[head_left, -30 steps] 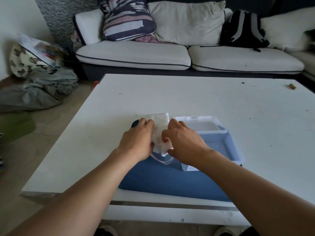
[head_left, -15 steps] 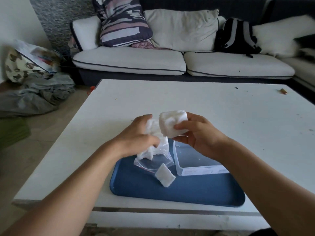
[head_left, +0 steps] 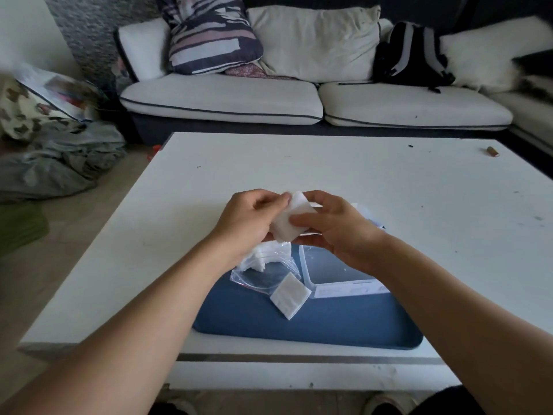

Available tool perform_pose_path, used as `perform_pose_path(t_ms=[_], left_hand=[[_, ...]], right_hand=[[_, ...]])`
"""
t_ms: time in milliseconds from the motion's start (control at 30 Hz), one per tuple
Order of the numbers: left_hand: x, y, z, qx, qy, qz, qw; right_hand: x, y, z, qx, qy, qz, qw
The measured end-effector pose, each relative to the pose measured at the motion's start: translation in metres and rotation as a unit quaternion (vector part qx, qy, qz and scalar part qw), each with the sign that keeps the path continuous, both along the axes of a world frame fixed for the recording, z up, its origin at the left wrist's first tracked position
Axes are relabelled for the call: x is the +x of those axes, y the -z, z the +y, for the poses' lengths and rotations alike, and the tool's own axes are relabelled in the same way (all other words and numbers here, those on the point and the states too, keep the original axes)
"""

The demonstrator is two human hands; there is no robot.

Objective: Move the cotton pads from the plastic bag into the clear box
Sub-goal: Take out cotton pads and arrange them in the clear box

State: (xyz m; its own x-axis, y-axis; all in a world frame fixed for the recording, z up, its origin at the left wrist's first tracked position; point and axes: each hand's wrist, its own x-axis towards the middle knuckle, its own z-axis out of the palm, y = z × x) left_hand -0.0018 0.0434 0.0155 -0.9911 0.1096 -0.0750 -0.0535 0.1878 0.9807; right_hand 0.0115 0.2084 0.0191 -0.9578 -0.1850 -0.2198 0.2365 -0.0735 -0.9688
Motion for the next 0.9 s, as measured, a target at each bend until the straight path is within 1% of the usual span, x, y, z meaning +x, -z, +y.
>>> perform_pose_path(t_ms=[67, 133, 167, 200, 233, 267, 300, 333, 367, 400, 433, 467, 533, 633, 800, 900], left_hand=[[0.002, 0.001, -0.003, -0.023, 0.027, -0.014, 0.999], [0.005, 0.003, -0.006, -0.094, 0.044, -0.003, 0.995], [0.006, 0.005, -0.007, -0.119, 0.037, 0.009, 0.992], [0.005, 0.006, -0.008, -0.124, 0.017, 0.017, 0.992], [0.002, 0.007, -0.012, -0.111, -0.014, 0.017, 0.994], [-0.001, 0.007, -0.016, -0.085, -0.049, 0.003, 0.995], [-0.004, 0.006, -0.021, -0.046, -0.08, -0.023, 0.995], [-0.006, 0.005, -0.025, -0.001, -0.1, -0.06, 0.993], [-0.008, 0.003, -0.028, 0.048, -0.105, -0.102, 0.988], [-0.008, 0.001, -0.029, 0.097, -0.104, -0.144, 0.979], [-0.007, -0.001, -0.029, 0.144, -0.101, -0.18, 0.968], [-0.006, -0.003, -0.029, 0.181, -0.1, -0.209, 0.956], [-0.004, -0.004, -0.028, 0.24, -0.1, -0.241, 0.935], [-0.001, -0.008, -0.028, 0.291, -0.087, -0.262, 0.916], [0.001, -0.007, -0.028, 0.278, -0.061, -0.283, 0.916], [0.002, -0.006, -0.029, 0.267, -0.046, -0.283, 0.92]], right_hand=[[0.0, 0.002, 0.0, 0.022, 0.008, -0.01, 1.0], [0.003, 0.002, -0.002, 0.044, -0.007, -0.019, 0.999], [0.004, 0.0, -0.002, 0.062, -0.022, -0.024, 0.998], [0.006, -0.002, -0.003, 0.097, -0.039, -0.026, 0.994], [0.007, -0.006, -0.002, 0.159, -0.052, -0.017, 0.986], [0.008, -0.008, -0.002, 0.25, -0.059, 0.009, 0.966], [0.009, -0.01, -0.001, 0.354, -0.067, 0.051, 0.931], [0.011, -0.009, -0.002, 0.443, -0.087, 0.092, 0.888], [0.015, -0.007, -0.005, 0.509, -0.118, 0.114, 0.845], [0.02, -0.003, -0.01, 0.558, -0.152, 0.114, 0.808], [0.026, 0.001, -0.017, 0.59, -0.18, 0.096, 0.781], [0.032, 0.005, -0.023, 0.609, -0.19, 0.079, 0.766], [0.039, 0.012, -0.032, 0.635, -0.164, 0.07, 0.752], [0.045, 0.023, -0.04, 0.671, -0.121, 0.084, 0.727], [0.052, 0.038, -0.048, 0.712, -0.128, 0.085, 0.685], [0.053, 0.042, -0.05, 0.704, -0.14, 0.075, 0.692]])
